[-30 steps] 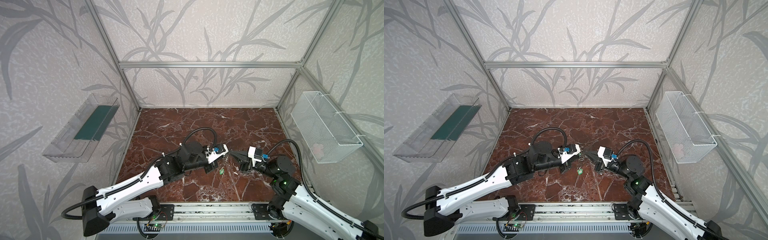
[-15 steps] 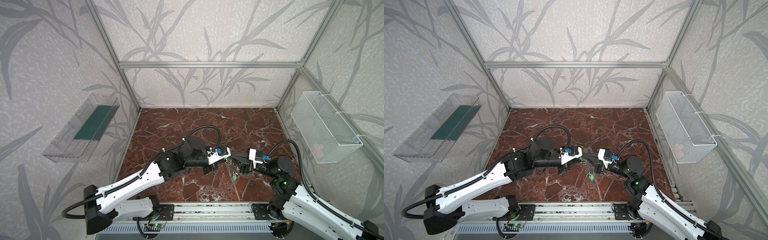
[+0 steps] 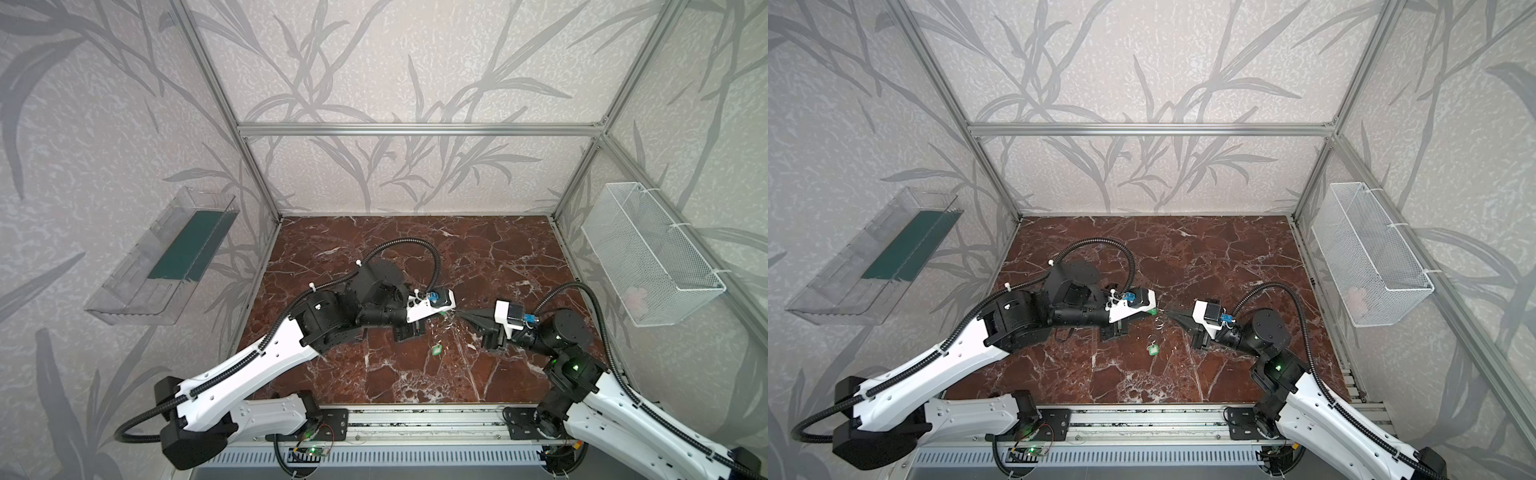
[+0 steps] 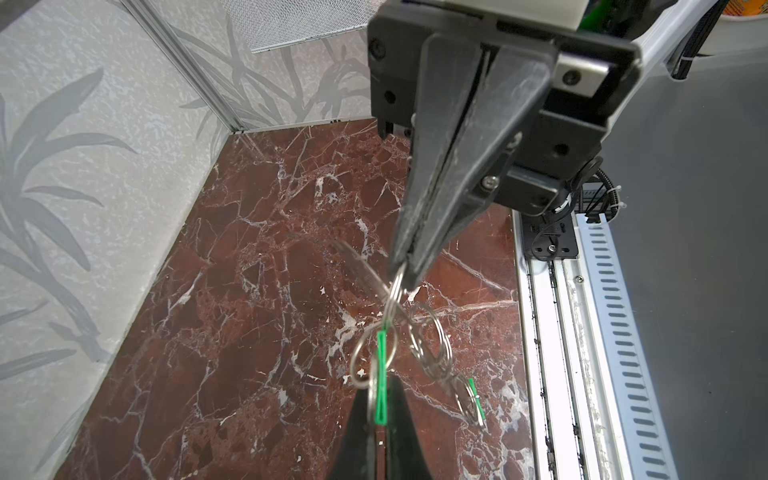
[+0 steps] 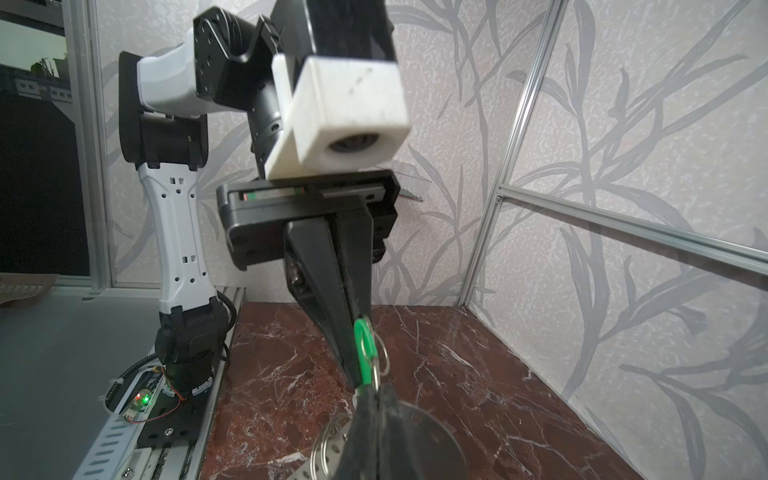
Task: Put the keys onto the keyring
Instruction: 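Open the right gripper releasing the plate while the left gripper lowers the keyring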
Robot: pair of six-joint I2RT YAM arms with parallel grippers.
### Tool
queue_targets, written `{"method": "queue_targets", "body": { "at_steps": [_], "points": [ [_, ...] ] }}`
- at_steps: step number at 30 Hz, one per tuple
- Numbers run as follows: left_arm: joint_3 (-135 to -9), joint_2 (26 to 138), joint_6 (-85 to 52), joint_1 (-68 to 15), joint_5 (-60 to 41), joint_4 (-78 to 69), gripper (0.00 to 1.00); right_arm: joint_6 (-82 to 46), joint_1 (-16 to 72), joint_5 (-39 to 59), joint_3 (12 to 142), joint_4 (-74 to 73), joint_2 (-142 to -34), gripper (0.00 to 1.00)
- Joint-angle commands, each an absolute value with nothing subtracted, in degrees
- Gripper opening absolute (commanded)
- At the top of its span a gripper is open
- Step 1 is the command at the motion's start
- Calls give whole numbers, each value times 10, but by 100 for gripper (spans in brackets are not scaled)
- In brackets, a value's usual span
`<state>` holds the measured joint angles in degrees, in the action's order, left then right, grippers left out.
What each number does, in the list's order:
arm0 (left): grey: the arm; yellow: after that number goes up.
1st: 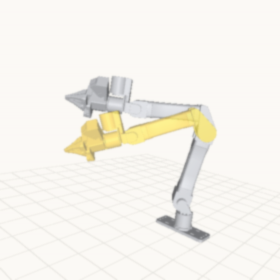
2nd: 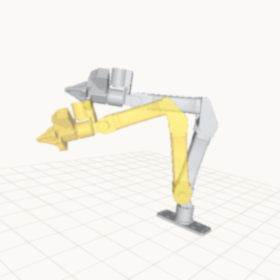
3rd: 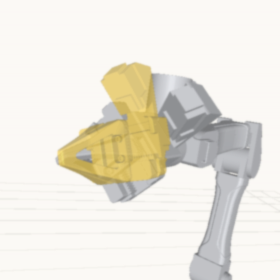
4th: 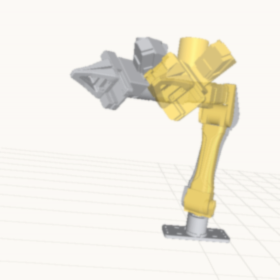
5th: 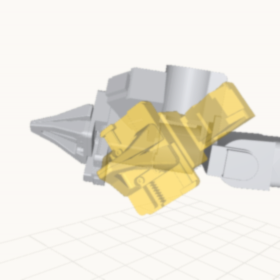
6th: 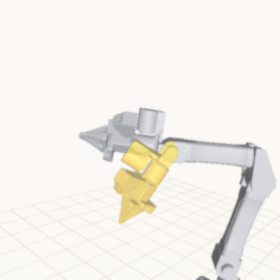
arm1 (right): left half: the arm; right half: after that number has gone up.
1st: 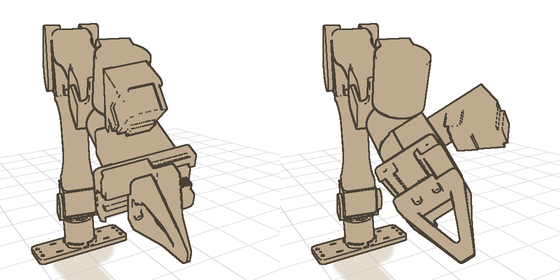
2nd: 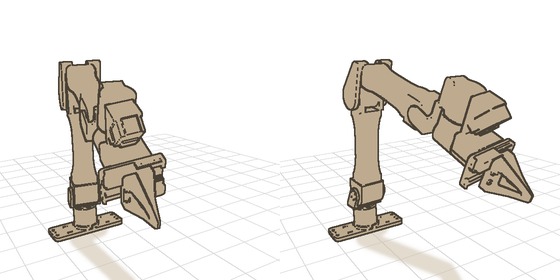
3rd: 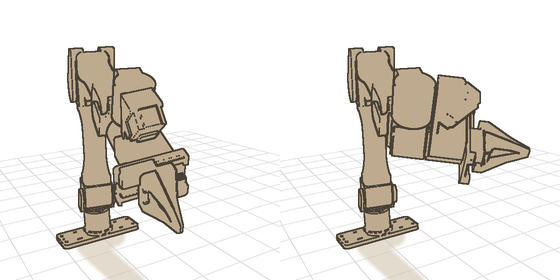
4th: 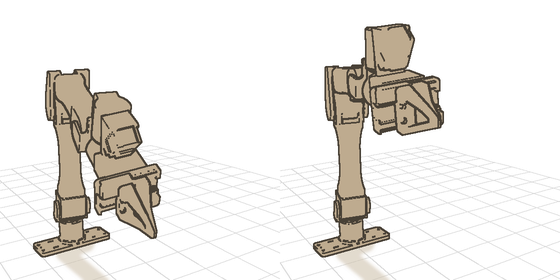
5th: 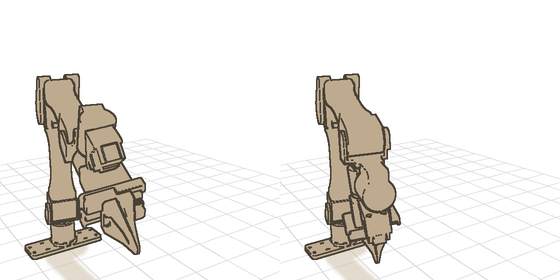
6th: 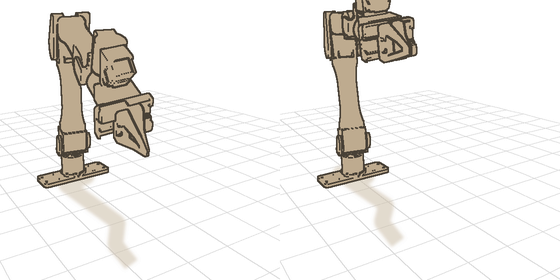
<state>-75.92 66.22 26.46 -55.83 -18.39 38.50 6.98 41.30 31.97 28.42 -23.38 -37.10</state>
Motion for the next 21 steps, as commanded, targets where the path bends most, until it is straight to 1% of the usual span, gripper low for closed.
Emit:
{"method": "queue_targets", "body": {
  "at_steps": [1,4,7,10,12,16,18,21],
  "points": [
    [-785,676,307,-558,-159,442,0,89,413,314,305,-204,-371,0],
    [-799,685,329,-558,-122,462,0,90,413,309,304,-193,-371,0],
    [-810,697,342,-558,-105,472,0,96,413,298,308,-169,-380,0],
    [-814,715,342,-558,-94,476,0,97,413,261,299,-164,-384,1],
    [-806,729,336,-557,-79,470,0,97,412,220,285,-168,-380,14],
    [-775,760,290,-555,-81,413,0,95,409,147,260,-171,-361,31],
    [-760,782,259,-555,-86,374,0,101,408,85,249,-156,-338,38],
    [-740,814,206,-555,-97,304,0,106,408,-36,235,-121,-285,45]
  ]
}}
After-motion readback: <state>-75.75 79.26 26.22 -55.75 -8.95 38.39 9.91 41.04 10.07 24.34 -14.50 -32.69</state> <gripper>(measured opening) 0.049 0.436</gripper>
